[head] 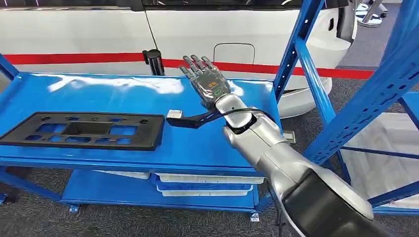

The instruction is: Take the parts from the cabinet and place them on the table.

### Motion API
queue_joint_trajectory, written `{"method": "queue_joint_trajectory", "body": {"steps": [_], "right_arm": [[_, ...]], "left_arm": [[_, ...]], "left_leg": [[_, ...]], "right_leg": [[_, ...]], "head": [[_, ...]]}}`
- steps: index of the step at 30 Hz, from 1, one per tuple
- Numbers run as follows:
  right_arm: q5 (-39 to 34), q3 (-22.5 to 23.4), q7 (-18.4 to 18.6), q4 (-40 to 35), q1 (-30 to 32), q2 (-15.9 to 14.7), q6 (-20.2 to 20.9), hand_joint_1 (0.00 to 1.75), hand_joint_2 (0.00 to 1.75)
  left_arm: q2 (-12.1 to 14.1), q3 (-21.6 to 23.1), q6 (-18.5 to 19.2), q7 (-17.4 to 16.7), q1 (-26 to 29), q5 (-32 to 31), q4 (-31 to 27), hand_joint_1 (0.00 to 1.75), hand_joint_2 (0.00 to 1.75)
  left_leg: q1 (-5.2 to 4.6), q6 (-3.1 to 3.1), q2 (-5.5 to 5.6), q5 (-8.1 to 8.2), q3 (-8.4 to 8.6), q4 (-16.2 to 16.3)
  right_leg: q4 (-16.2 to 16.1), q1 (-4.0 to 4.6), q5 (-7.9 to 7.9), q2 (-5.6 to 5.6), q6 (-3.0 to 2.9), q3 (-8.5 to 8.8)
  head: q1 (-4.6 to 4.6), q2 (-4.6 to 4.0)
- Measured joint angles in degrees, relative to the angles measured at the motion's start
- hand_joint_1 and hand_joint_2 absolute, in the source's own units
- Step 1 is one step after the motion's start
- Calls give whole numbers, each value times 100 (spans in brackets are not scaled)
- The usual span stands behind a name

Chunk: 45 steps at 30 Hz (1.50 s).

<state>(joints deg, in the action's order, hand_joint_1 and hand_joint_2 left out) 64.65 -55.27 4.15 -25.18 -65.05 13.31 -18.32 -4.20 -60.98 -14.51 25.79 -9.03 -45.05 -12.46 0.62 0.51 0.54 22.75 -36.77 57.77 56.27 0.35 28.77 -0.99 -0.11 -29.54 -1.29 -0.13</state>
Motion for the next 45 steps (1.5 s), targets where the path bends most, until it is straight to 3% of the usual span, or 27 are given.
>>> {"method": "queue_joint_trajectory", "body": {"steps": [17, 18, 30, 40, 45], "right_arm": [[339, 765, -20, 26, -120, -546, 0, 0, 175], [347, 815, -37, 26, -120, -557, 0, 0, 175], [402, 1145, -247, 7, -119, -664, 52, 0, 175], [-63, 1582, -961, -317, -83, -756, 184, 0, 175], [-90, 1661, -1141, -568, 42, -819, 236, 0, 175]], "left_arm": [[15, -92, -9, 81, 105, 63, 0, 0, 0], [15, -94, -9, 87, 106, 65, 0, 0, 175], [17, -101, -35, 87, 117, 98, 0, 0, 175], [37, -168, -50, 133, 169, 175, 0, 0, 175], [39, -210, -65, 155, 216, 203, 0, 0, 175]], "left_leg": [[-1, 0, 1, 0, 0, 0], [0, 0, 1, 0, 0, 0], [0, 0, 1, 0, 0, 0], [-1, 0, 0, 0, 0, 0], [0, 0, 0, 0, 0, 0]], "right_leg": [[0, 0, -1, 2, 1, 2], [0, 1, -1, 2, 1, 3], [0, 1, 0, 2, 1, 3], [0, 0, 0, 2, 1, 3], [0, 1, 0, 2, 1, 2]], "head": [[0, 0], [0, 0], [0, 0], [0, 0], [-2, 0]]}}
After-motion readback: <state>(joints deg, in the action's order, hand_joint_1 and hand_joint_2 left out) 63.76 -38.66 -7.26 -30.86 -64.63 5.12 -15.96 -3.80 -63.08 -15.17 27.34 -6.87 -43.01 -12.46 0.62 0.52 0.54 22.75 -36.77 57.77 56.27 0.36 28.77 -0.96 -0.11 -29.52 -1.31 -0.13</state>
